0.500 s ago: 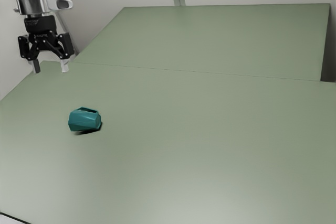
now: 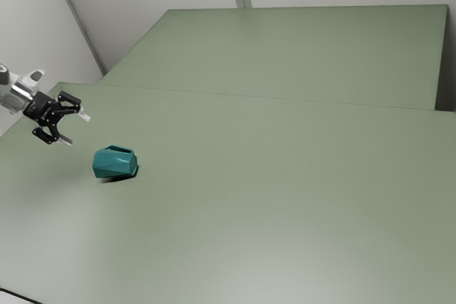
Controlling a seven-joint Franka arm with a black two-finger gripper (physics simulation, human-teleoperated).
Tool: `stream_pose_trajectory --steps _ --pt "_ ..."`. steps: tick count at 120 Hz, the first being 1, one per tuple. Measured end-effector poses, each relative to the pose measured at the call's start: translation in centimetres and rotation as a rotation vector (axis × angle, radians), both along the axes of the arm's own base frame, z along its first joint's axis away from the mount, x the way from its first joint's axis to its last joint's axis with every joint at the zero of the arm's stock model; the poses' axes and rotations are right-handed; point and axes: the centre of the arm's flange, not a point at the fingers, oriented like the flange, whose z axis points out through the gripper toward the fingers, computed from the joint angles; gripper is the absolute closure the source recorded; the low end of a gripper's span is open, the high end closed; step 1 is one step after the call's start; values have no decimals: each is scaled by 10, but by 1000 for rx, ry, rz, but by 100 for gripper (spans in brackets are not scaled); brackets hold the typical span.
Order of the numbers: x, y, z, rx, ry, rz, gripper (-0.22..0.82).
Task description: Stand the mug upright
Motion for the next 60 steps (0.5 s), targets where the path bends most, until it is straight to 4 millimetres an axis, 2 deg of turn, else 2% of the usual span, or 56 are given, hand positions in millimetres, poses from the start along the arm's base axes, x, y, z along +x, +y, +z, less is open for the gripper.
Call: stream_pose_trajectory --steps 10,16,36,60 --pt "2 15 -53 -92 -56 62 2" --pt "3 20 -71 -124 -93 81 2" --pt "5 23 -103 -177 -185 83 2" --pt "-2 9 -129 -215 -231 27 2"
